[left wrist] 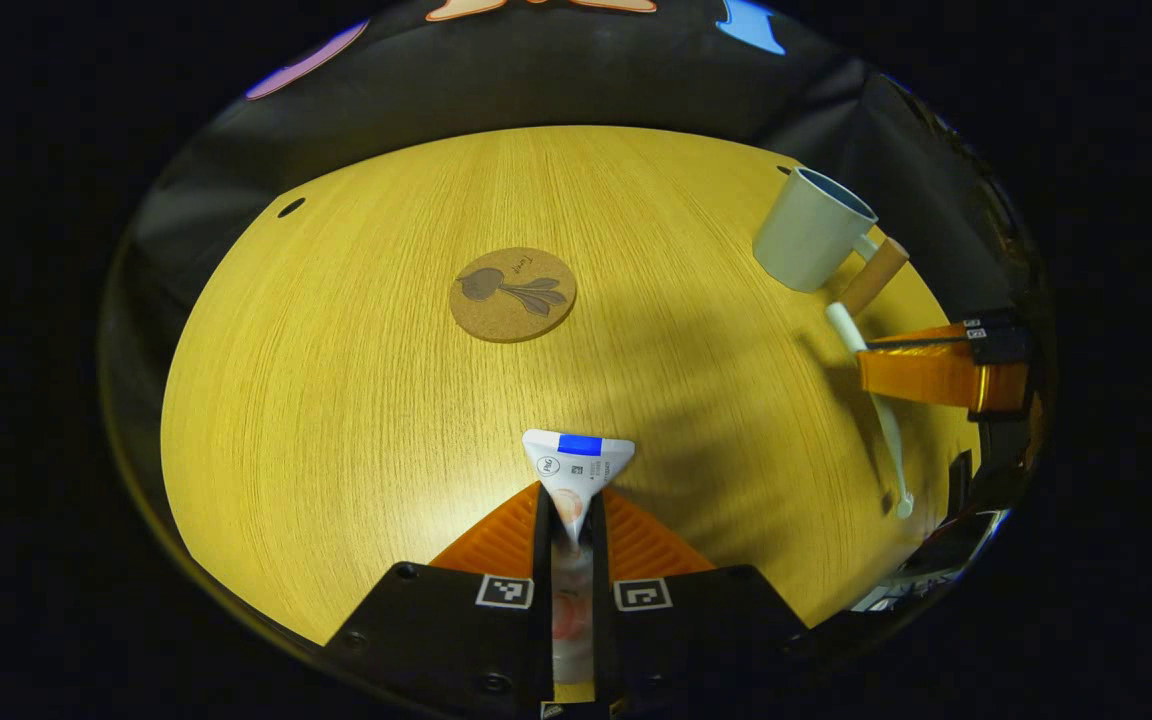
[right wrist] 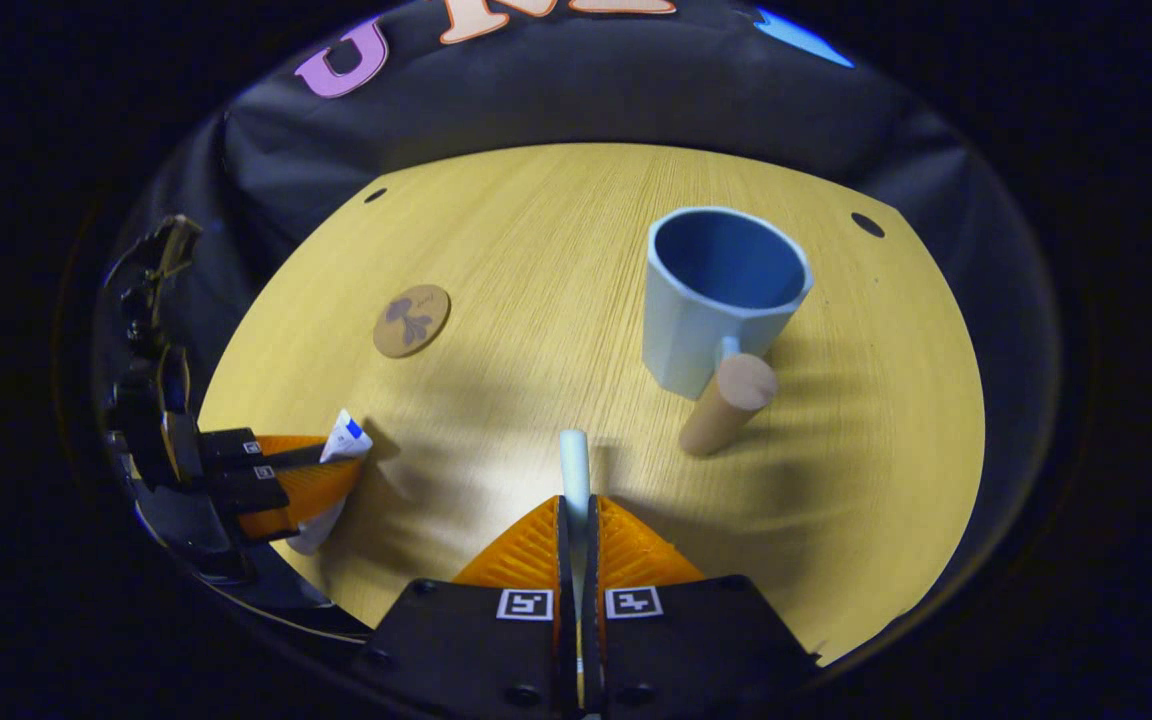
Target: Put the toothbrush and toothpaste on the desktop into the cup, then pick up the cup and place it on the coaster on the desktop.
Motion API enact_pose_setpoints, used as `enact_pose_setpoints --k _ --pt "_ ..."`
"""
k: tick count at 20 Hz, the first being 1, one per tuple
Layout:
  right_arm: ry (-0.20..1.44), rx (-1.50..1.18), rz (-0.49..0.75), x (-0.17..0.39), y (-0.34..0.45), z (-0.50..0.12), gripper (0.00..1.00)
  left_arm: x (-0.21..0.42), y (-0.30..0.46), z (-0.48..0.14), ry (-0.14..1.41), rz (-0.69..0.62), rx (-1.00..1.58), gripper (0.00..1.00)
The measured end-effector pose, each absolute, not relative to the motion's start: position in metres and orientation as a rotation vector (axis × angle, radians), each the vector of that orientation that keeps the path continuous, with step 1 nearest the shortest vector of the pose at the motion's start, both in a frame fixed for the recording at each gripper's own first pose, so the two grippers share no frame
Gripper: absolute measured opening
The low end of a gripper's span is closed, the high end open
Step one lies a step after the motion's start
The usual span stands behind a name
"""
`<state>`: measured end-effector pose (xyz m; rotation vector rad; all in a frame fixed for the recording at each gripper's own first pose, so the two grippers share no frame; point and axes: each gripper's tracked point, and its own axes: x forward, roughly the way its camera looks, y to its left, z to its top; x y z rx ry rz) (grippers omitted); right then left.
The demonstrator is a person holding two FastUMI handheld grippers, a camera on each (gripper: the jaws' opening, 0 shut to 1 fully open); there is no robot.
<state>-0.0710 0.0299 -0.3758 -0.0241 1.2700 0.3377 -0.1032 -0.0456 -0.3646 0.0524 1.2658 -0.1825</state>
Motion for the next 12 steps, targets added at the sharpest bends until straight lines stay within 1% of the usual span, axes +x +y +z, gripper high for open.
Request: enact_pose_setpoints --k 5,12 --pt "1.159 0.043 0.367 -0.043 0.039 -0.344 0.05 -0.103 -0.046 -0.365 1.267 -0.187 0.057 0.15" --pt "0.994 0.093 0.361 0.004 0.043 -0.297 0.05 -0.103 -0.045 -0.365 1.262 -0.19 0.058 0.15"
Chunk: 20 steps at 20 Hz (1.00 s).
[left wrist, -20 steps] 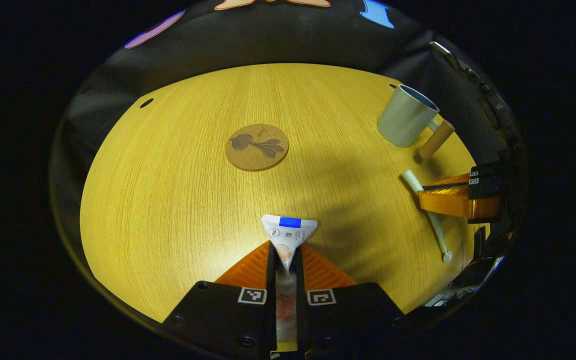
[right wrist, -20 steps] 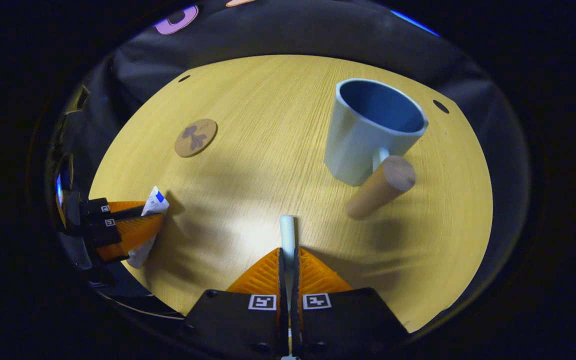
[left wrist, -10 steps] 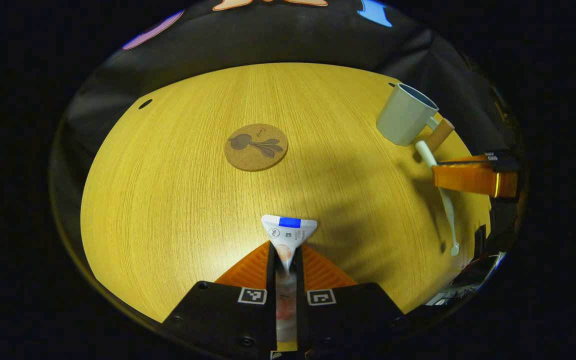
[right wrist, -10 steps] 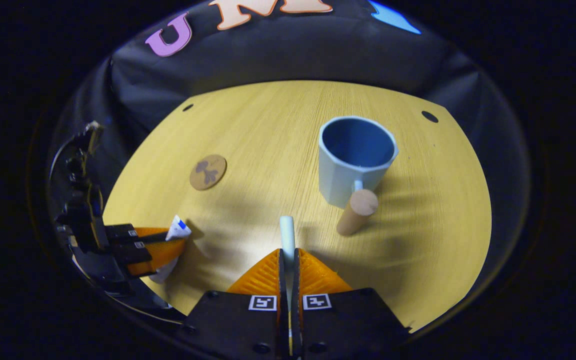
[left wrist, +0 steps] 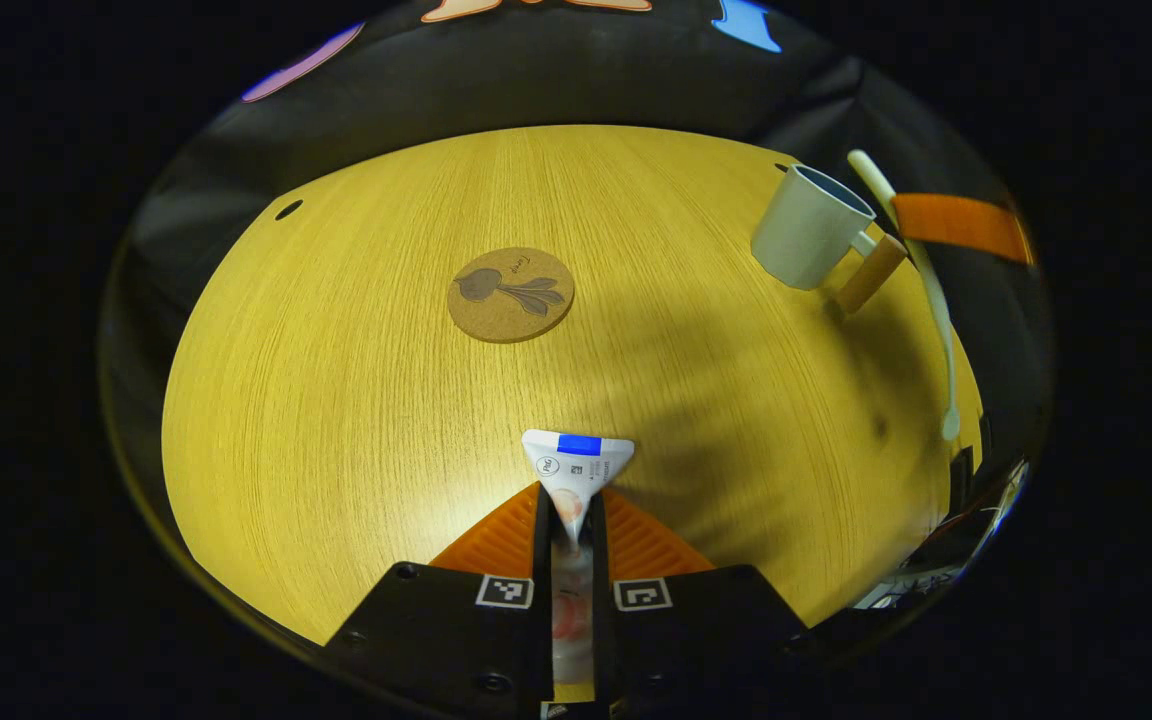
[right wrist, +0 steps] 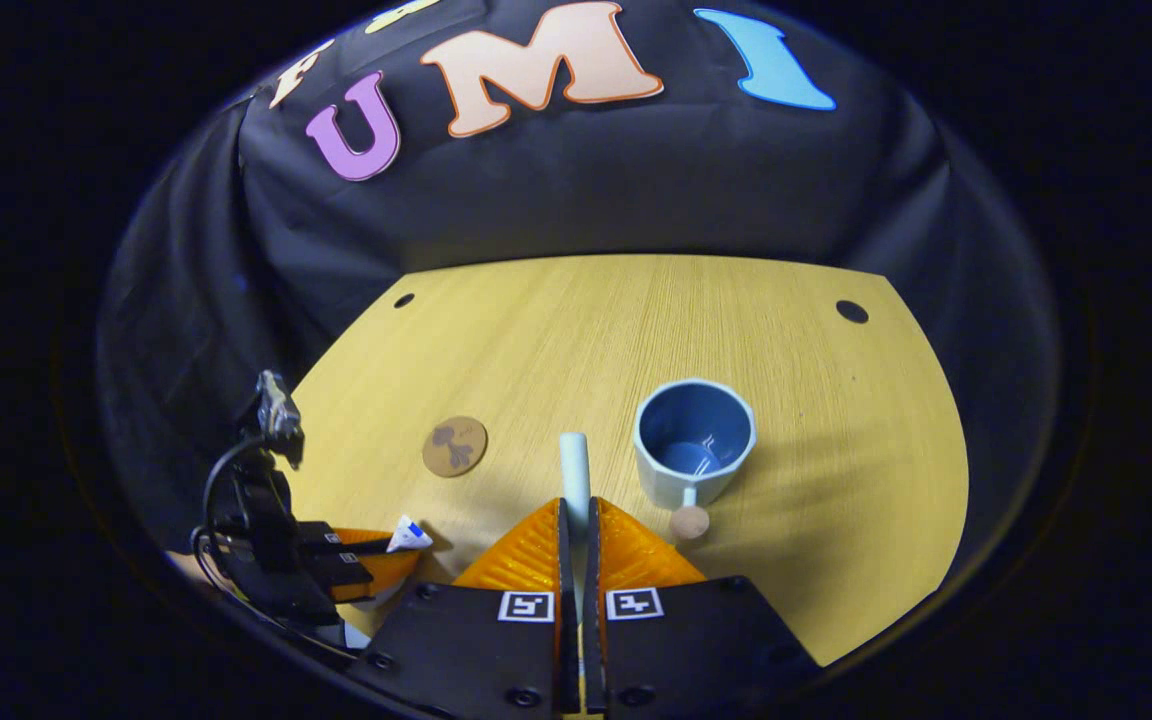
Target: Put the toothbrush and toothpaste on the desktop into the cup, then pick up the cup and place it on the coaster on the desktop.
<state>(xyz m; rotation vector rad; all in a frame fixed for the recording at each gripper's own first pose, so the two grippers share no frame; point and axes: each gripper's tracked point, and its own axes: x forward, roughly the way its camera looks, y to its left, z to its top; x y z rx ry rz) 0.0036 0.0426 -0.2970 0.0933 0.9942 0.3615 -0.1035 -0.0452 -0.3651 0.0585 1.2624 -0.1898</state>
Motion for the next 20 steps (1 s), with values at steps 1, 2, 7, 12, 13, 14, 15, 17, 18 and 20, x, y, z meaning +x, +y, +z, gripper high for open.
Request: enact_pose_setpoints --k 1,2,7,12,13,14,15,17,18,20 --pt "0.971 0.103 0.36 0.011 0.043 -0.289 0.05 -0.103 -0.045 -0.365 1.262 -0.19 0.058 0.15" --pt "0.941 0.117 0.358 0.019 0.044 -0.281 0.05 -0.104 -0.045 -0.365 1.261 -0.189 0.058 0.15" --pt "0.774 0.158 0.323 0.063 0.038 -0.243 0.04 -0.103 -0.045 -0.366 1.262 -0.189 0.06 0.15" --pt "0.641 0.2 0.243 0.102 0.023 -0.23 0.05 -0.104 -0.045 -0.366 1.262 -0.187 0.064 0.15" --pt "0.626 0.203 0.227 0.109 0.018 -0.23 0.04 -0.103 -0.045 -0.366 1.263 -0.186 0.064 0.15" --pt "0.605 0.204 0.206 0.117 0.012 -0.227 0.05 -0.104 -0.044 -0.366 1.262 -0.184 0.063 0.15" --pt "0.579 0.212 0.184 0.126 0.006 -0.226 0.05 -0.103 -0.044 -0.366 1.261 -0.181 0.061 0.15" --pt "0.556 0.23 0.158 0.136 -0.001 -0.228 0.05 -0.103 -0.044 -0.366 1.258 -0.179 0.06 0.15" --pt "0.55 0.239 0.145 0.142 -0.002 -0.231 0.04 -0.104 -0.044 -0.365 1.26 -0.18 0.063 0.15" --pt "0.552 0.236 0.124 0.151 -0.006 -0.241 0.05 -0.104 -0.044 -0.366 1.26 -0.177 0.063 0.15"
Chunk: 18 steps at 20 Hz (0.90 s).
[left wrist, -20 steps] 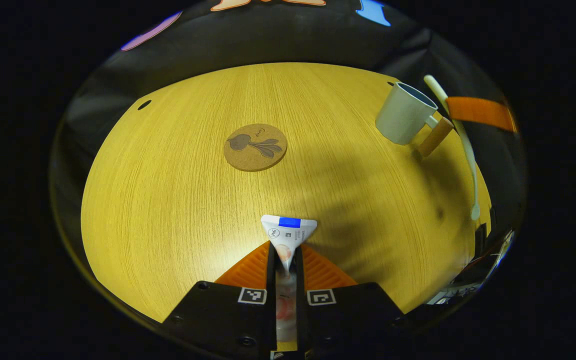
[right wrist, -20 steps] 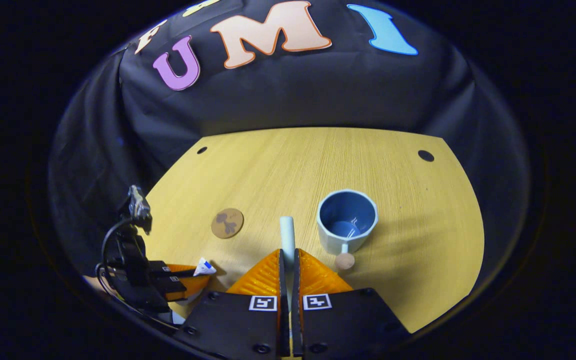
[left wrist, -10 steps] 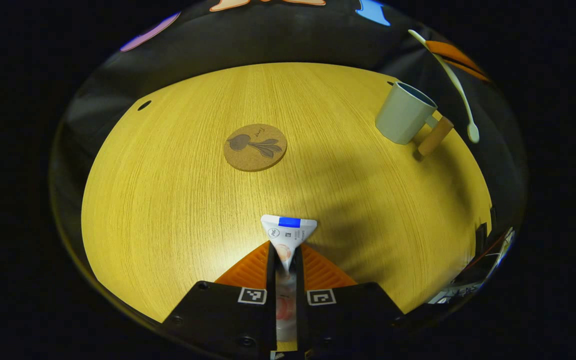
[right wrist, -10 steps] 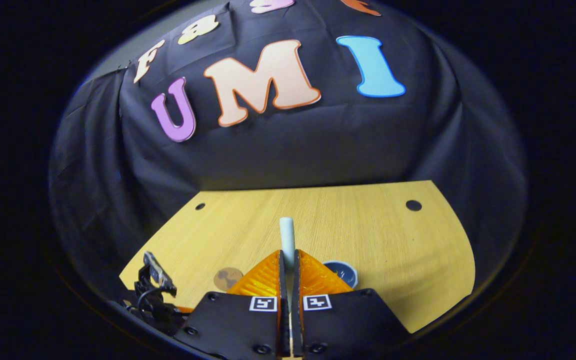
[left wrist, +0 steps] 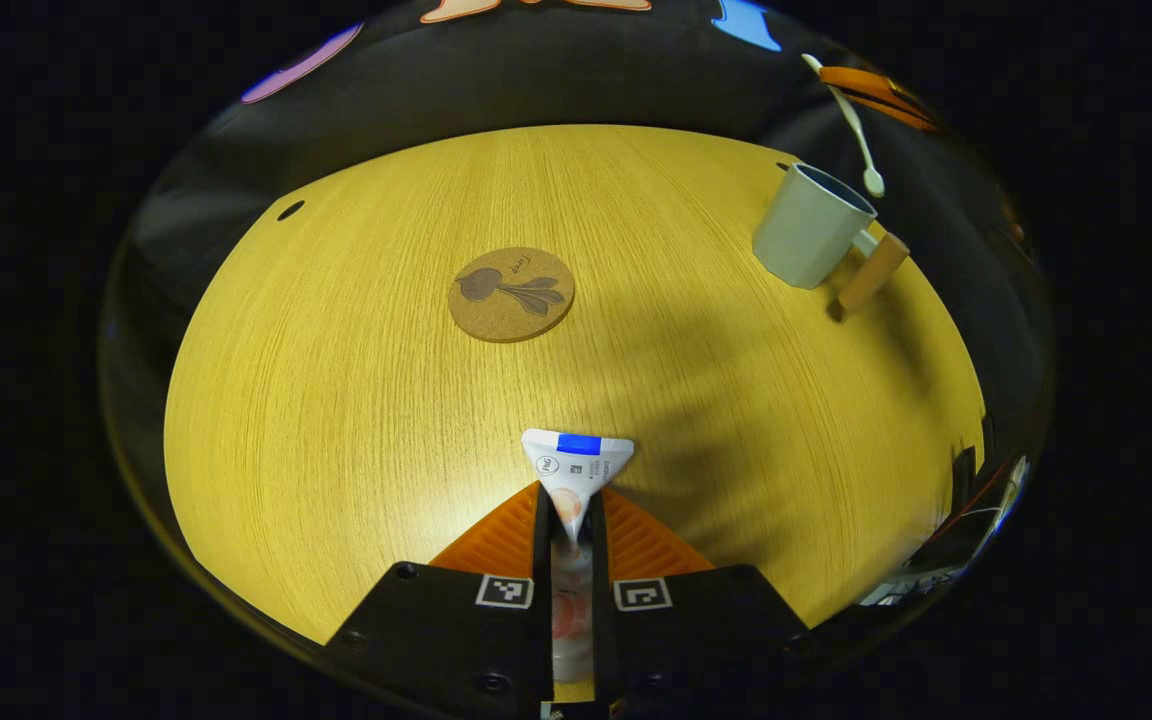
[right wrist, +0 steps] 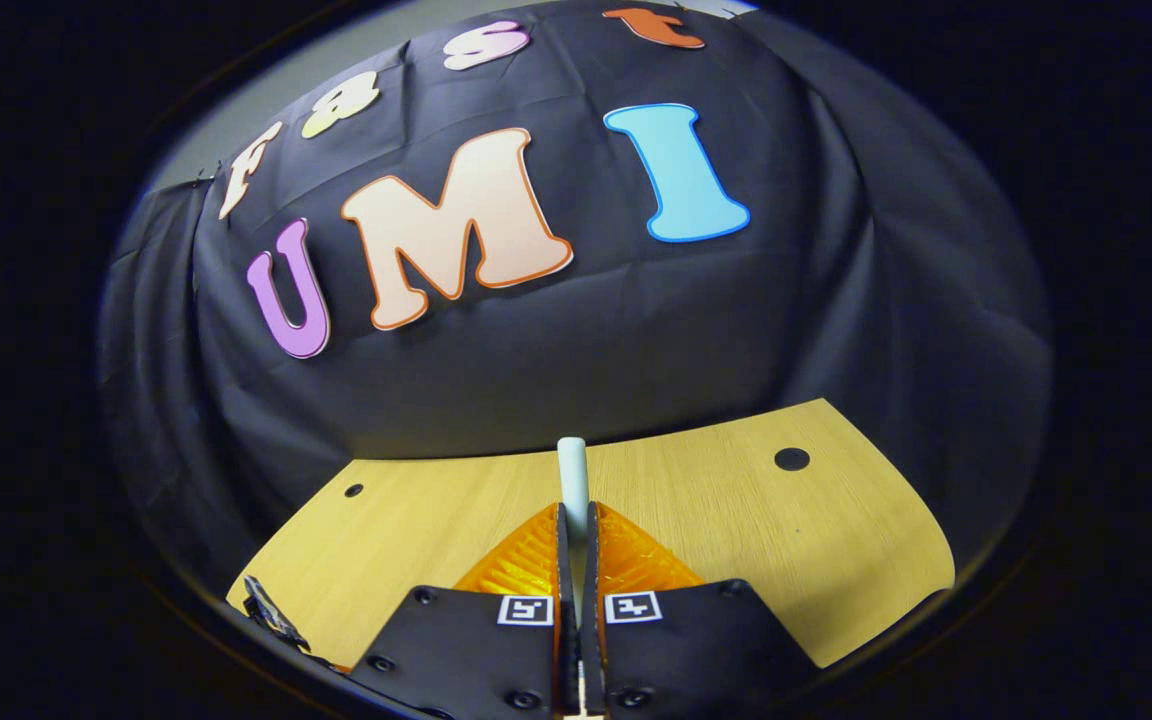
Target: Put the toothbrush and toothpaste on the desktop into the cup, then pick up the cup and place it on the coaster on the desktop.
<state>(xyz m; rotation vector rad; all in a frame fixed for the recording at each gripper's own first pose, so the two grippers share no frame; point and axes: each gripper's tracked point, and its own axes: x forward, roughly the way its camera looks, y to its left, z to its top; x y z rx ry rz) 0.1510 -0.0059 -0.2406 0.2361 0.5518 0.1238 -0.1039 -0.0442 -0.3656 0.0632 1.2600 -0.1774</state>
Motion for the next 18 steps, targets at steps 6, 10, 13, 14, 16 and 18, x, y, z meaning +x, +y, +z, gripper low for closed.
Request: enact_pose_setpoints --k 6,10,13,14,16,18 --pt "0.522 0.181 0.096 0.164 -0.007 -0.269 0.05 -0.104 -0.044 -0.365 1.254 -0.176 0.066 0.15" --pt "0.565 0.167 0.086 0.156 -0.008 -0.294 0.05 -0.104 -0.044 -0.364 1.252 -0.175 0.068 0.15" --pt "0.581 0.165 0.079 0.147 -0.007 -0.303 0.05 -0.103 -0.044 -0.363 1.253 -0.175 0.067 0.15" --pt "0.59 0.162 0.082 0.142 -0.005 -0.308 0.05 -0.104 -0.044 -0.363 1.253 -0.175 0.068 0.15" --pt "0.605 0.145 0.084 0.136 -0.004 -0.314 0.08 -0.104 -0.044 -0.363 1.253 -0.176 0.068 0.15" --pt "0.613 0.138 0.088 0.131 -0.004 -0.315 0.08 -0.103 -0.044 -0.363 1.252 -0.177 0.066 0.15"
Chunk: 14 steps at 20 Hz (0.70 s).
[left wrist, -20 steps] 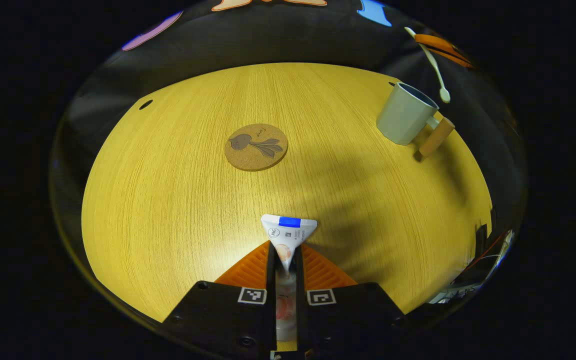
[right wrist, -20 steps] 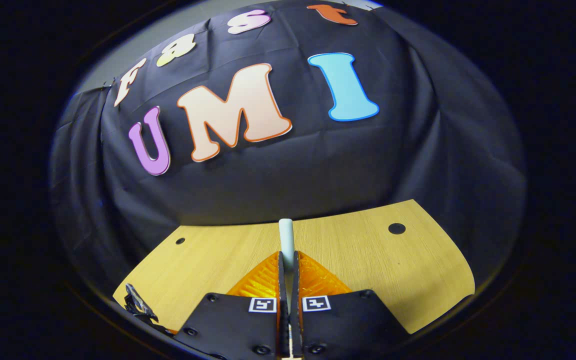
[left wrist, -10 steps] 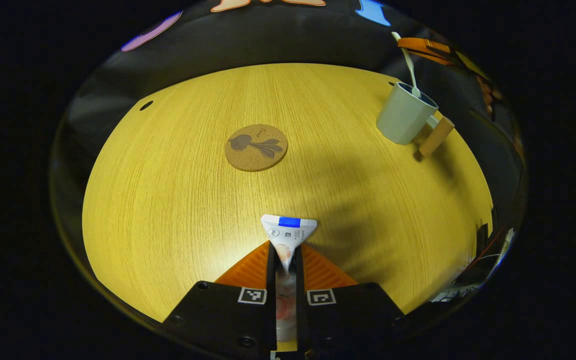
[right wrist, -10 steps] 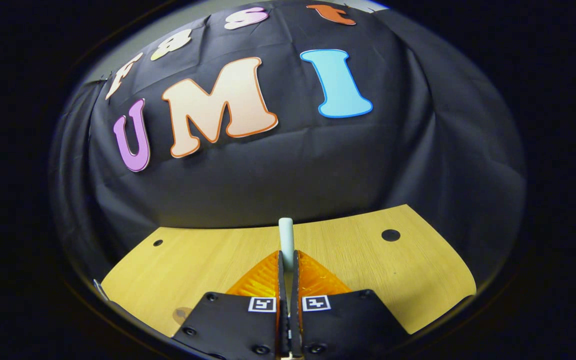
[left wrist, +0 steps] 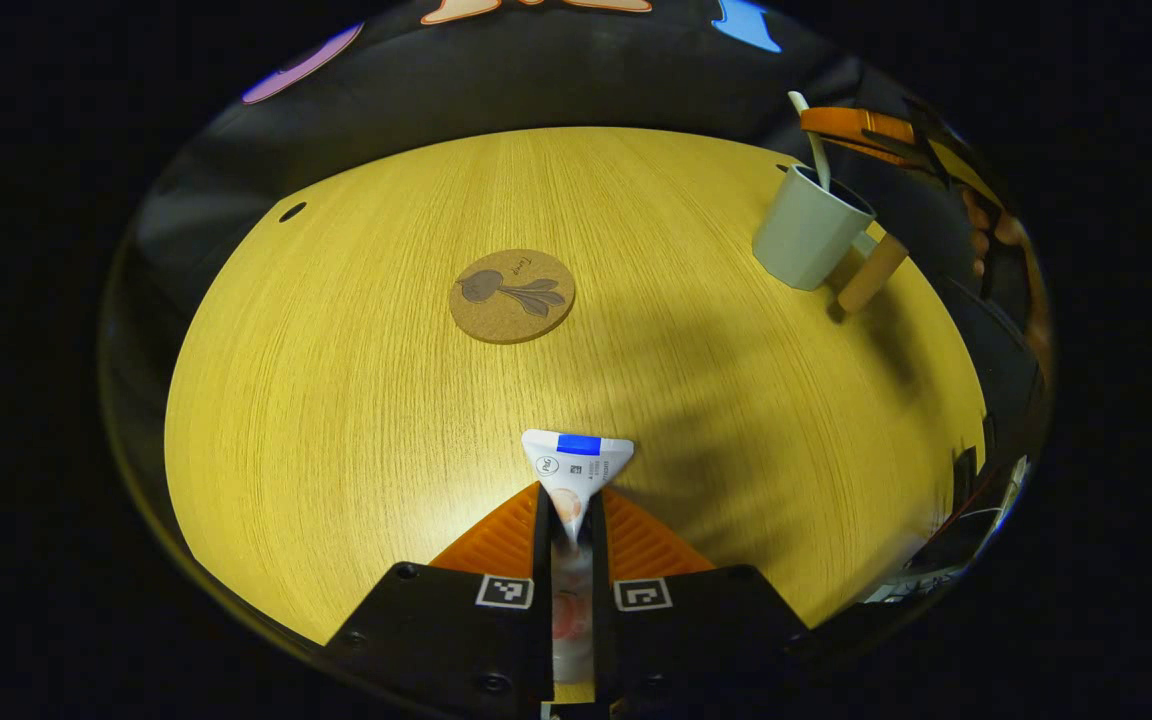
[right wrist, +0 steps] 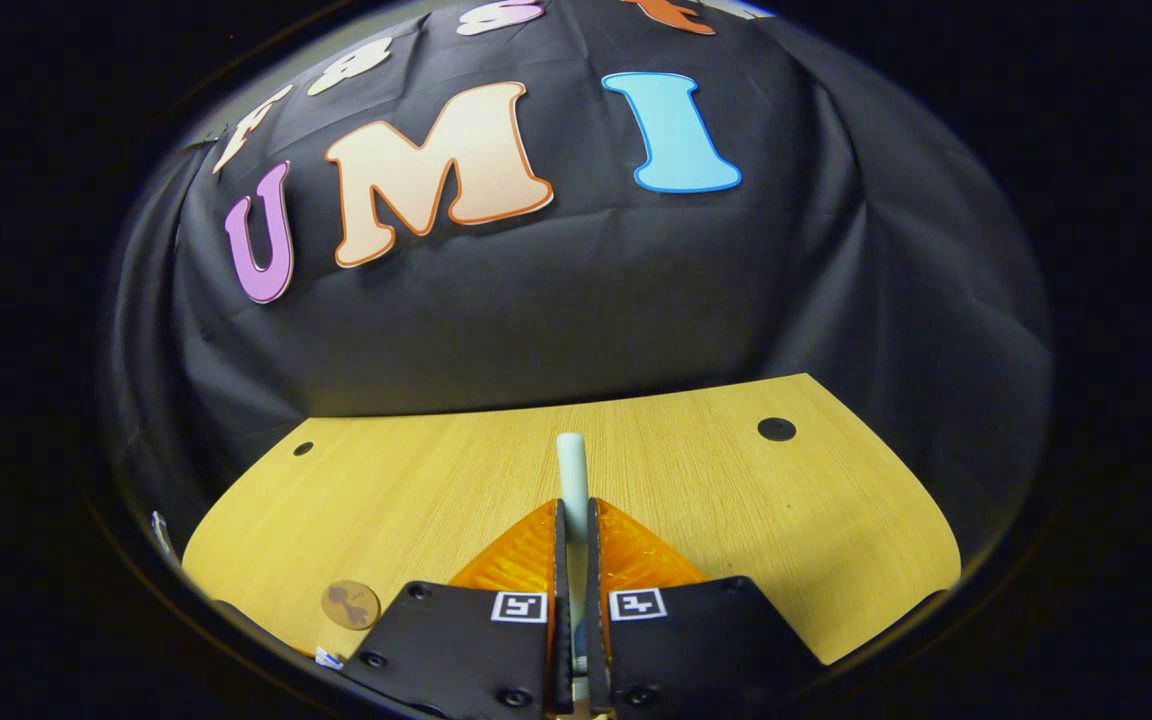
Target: Put the toothbrush and toothpaste on the desktop into the cup, then pick up the cup and place it on the coaster on the desktop.
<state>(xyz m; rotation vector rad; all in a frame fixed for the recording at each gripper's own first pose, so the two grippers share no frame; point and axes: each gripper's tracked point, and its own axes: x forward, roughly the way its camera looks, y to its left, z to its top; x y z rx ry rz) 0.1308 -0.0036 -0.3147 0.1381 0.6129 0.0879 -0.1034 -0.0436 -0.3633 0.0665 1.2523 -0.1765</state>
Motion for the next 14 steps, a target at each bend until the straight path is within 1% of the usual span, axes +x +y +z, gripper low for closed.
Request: enact_pose_setpoints --k 1,3,4,5,6,9,10,11,13,14 --pt "0.615 0.142 0.09 0.128 -0.002 -0.314 0.12 -0.103 -0.044 -0.363 1.252 -0.177 0.066 0.15" --pt "0.626 0.141 0.095 0.121 -0.002 -0.312 0.1 -0.103 -0.044 -0.363 1.249 -0.178 0.067 0.15" --pt "0.629 0.141 0.098 0.12 0.0 -0.313 0.12 -0.104 -0.044 -0.362 1.248 -0.178 0.068 0.15" --pt "0.631 0.144 0.101 0.118 0.0 -0.312 0.23 -0.103 -0.044 -0.362 1.247 -0.179 0.069 0.15" --pt "0.633 0.148 0.107 0.115 0.001 -0.31 0.27 -0.104 -0.044 -0.363 1.246 -0.18 0.07 0.15" --pt "0.636 0.159 0.117 0.102 -0.001 -0.303 0.67 -0.103 -0.044 -0.362 1.243 -0.182 0.07 0.15" --pt "0.636 0.154 0.113 0.098 -0.004 -0.302 0.73 -0.104 -0.044 -0.362 1.237 -0.182 0.071 0.15" --pt "0.638 0.146 0.111 0.094 -0.007 -0.299 0.88 -0.103 -0.044 -0.361 1.228 -0.186 0.077 0.15" --pt "0.638 0.131 0.104 0.083 -0.017 -0.294 0.91 -0.103 -0.044 -0.361 1.199 -0.2 0.082 0.15" --pt "0.635 0.128 0.101 0.078 -0.021 -0.29 0.91 -0.103 -0.044 -0.362 1.188 -0.204 0.082 0.11"
